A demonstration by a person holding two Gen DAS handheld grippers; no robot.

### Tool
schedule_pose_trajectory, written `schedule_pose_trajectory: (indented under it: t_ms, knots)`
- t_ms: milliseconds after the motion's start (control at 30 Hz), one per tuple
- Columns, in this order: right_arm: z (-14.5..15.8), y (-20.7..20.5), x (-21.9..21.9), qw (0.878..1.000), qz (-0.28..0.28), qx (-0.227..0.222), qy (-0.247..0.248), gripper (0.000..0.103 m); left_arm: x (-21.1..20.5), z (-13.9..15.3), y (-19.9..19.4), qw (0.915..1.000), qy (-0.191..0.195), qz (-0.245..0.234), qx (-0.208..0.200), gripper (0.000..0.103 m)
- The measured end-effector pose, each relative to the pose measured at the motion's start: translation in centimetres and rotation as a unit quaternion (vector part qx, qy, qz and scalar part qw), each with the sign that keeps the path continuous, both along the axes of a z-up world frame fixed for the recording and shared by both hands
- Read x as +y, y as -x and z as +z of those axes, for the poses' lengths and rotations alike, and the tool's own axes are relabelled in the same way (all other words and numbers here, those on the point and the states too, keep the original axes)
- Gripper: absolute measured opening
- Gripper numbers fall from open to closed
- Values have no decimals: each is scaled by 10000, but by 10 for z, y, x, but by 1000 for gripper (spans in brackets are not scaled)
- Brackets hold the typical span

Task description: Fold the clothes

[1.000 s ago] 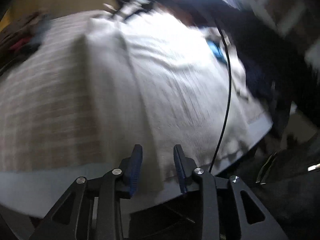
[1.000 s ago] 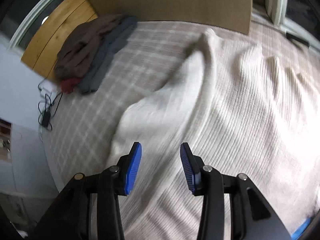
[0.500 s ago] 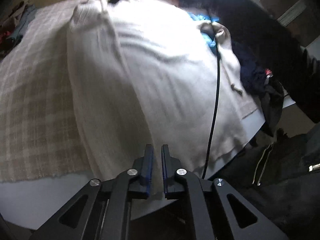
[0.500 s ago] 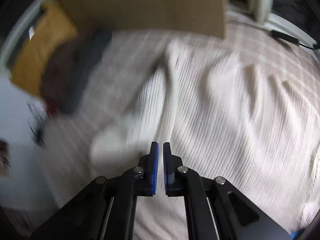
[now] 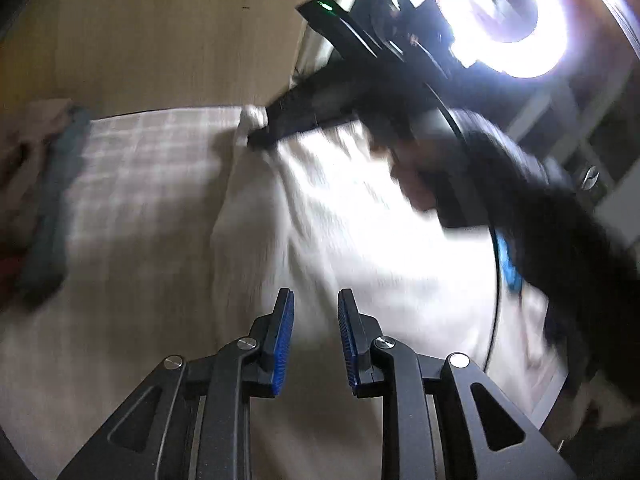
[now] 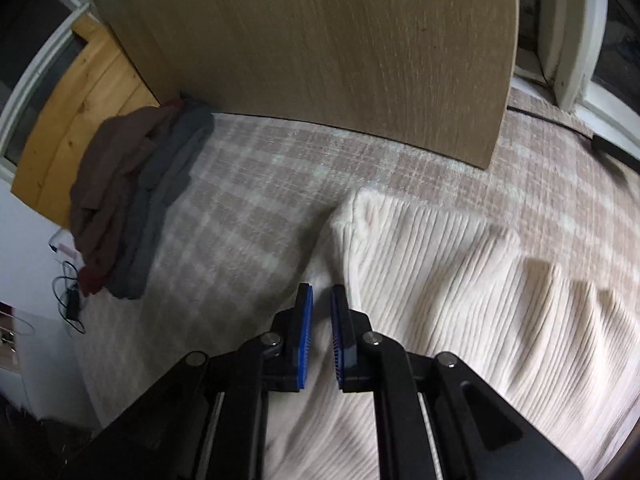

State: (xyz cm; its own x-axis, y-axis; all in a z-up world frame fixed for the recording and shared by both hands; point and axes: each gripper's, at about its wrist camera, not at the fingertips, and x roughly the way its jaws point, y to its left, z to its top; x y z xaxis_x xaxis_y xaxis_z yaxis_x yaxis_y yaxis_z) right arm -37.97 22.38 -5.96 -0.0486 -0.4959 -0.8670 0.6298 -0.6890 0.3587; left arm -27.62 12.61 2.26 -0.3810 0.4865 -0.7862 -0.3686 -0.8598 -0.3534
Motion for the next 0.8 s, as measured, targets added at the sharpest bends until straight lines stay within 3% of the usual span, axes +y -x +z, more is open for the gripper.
schedule_pose_trajectory:
  t_ms: [33, 133, 233, 300, 367, 467, 567, 700, 800]
  knots:
    - [-2, 2, 0, 10000, 56, -29, 33, 10, 0, -7, 14, 9999, -82, 72, -32, 22]
    - [-9, 9, 2, 9999, 133, 47, 14, 10, -1, -31, 40, 9987, 284, 411, -126, 21]
    - [-21, 24, 7, 9997, -181, 178, -57, 6, -19, -46, 48, 9961, 430, 751, -164, 13]
    - [-23, 31, 14, 9993, -336, -80, 157, 6, -26, -43, 44, 9954, 444, 819, -244, 13]
    - [-12, 25, 18, 9995, -307, 65, 40, 10, -30, -34, 35, 9953, 415, 808, -350, 11]
    - [11, -1, 27, 9996, -27, 33, 288, 12, -38, -15, -12, 9971, 295, 605, -348, 19]
    - [23, -50, 28, 9969, 637, -222, 398, 13, -48, 7, -68, 9988, 154, 348, -300, 26]
    - [10, -134, 29, 9861, 1566, -559, -19, 16, -59, 31, -145, 9996, -15, 6, -279, 26]
    - [-10, -187, 36, 9777, 1897, -858, -290, 17, -48, 11, -200, 9974, 1, -203, -687, 26]
